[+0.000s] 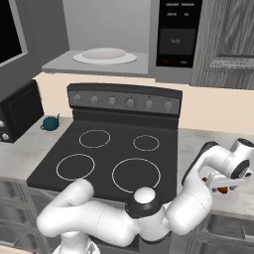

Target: Pick the chicken drumstick from the counter and place it in the microwave.

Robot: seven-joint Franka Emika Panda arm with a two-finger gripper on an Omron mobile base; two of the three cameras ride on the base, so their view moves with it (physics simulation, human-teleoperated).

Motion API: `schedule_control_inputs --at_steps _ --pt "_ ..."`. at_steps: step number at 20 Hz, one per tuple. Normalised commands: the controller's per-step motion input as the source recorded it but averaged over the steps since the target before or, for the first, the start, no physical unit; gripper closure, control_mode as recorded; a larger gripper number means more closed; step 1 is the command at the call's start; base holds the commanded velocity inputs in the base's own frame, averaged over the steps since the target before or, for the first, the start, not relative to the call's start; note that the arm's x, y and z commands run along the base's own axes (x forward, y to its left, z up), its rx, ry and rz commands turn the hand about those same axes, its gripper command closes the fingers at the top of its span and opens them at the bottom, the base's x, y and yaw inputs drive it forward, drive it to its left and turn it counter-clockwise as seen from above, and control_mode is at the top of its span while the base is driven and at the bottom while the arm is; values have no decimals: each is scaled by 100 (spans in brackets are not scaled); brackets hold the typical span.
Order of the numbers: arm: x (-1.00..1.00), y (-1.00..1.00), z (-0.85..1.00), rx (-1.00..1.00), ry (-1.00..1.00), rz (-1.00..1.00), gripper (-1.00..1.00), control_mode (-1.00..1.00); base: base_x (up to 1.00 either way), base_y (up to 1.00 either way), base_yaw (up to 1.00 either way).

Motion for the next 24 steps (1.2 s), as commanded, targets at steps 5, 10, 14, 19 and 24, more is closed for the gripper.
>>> schedule_control_inputs --at_steps 5,10,14,19,24 --pt "0 13 -26 0 0 0 100 -100 0 0 0" --pt "-18 8 -6 -1 -1 0 100 -100 0 0 0" --pt "-45 77 0 -11 -1 0 100 -100 0 0 0" --pt "-55 85 61 -5 -7 5 100 -100 0 0 0" --pt "-77 89 100 -2 -15 4 100 -100 0 0 0"
